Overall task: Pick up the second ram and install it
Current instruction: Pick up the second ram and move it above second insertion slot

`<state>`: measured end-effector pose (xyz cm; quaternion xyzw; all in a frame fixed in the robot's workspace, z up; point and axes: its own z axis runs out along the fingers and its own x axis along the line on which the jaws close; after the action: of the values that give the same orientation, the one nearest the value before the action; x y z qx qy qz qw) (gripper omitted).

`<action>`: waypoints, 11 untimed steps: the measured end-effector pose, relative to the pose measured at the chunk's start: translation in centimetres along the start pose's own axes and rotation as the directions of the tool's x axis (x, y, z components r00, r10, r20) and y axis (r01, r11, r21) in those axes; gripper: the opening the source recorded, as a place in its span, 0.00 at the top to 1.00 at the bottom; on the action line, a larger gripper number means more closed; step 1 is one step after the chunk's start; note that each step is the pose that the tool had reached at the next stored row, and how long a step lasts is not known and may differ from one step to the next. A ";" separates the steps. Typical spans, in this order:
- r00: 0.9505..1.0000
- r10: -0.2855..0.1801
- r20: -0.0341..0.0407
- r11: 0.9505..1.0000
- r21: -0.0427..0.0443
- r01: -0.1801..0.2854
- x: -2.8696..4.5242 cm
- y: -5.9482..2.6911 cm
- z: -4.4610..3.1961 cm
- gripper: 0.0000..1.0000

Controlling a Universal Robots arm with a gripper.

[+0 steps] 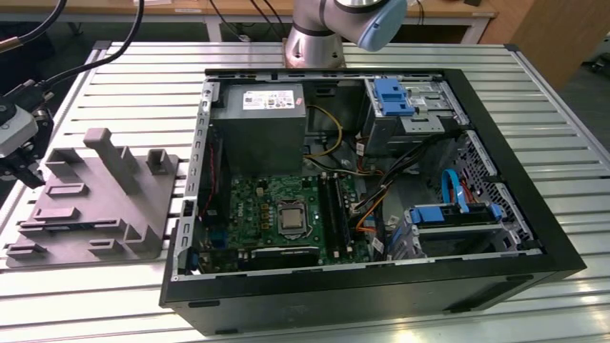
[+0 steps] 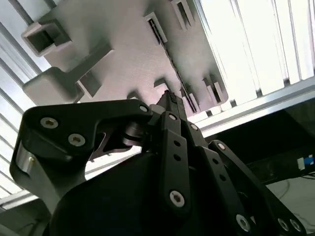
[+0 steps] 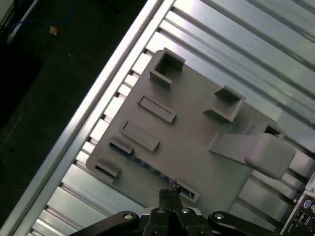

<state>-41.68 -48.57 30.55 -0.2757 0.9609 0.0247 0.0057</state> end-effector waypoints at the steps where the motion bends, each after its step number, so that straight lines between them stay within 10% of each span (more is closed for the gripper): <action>1: 1.000 -0.017 -0.001 1.000 0.000 0.017 0.00 0.00 0.01 0.90; 11: 0.980 -0.199 -0.008 0.980 -0.006 0.199 0.00 -0.01 0.15 0.90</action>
<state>-41.68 -48.57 30.40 -0.3705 0.9285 0.0252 0.0032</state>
